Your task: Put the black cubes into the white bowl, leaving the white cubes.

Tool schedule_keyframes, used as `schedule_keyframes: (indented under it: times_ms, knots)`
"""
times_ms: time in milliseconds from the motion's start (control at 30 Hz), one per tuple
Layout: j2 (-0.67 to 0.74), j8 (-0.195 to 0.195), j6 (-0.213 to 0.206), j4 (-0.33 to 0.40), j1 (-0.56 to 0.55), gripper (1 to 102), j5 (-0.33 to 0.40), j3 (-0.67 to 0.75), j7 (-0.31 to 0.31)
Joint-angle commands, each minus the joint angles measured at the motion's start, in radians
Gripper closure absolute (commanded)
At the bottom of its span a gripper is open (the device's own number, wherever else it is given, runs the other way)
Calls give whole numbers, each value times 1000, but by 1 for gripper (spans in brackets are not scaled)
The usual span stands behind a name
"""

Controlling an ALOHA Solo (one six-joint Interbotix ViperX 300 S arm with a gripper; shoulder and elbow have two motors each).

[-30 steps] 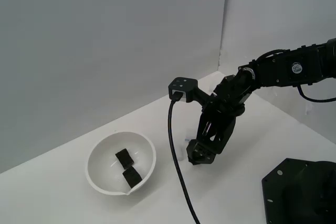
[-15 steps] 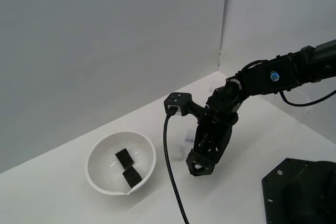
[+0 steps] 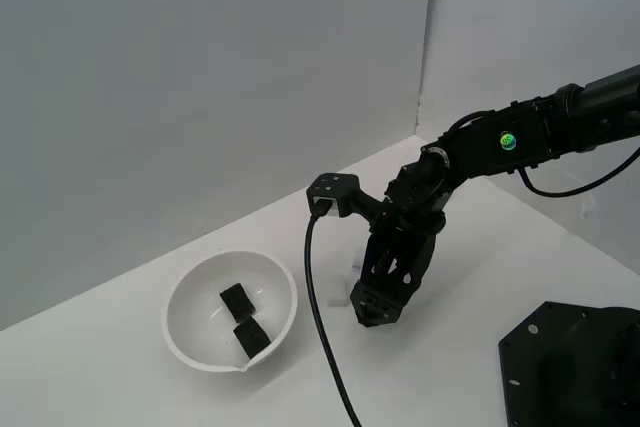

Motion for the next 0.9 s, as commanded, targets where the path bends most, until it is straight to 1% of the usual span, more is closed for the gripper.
schedule_keyframes:
  times_ms: [0,100,233,300,333,533,800,867]
  knots:
    - [9,6,-18,-11,-20,42,-14,14,11]
    - [14,6,-20,-11,-20,60,-14,20,11]
    - [26,6,-12,-9,-20,91,-12,31,18]
    - [32,6,-3,-11,-20,99,-14,38,35]
    - [38,6,0,-11,-18,100,-14,44,38]
    - [101,6,2,-31,2,100,-35,104,64]
    - [204,6,2,-132,40,100,-138,207,132]
    - [224,0,2,-160,40,100,-166,225,143]
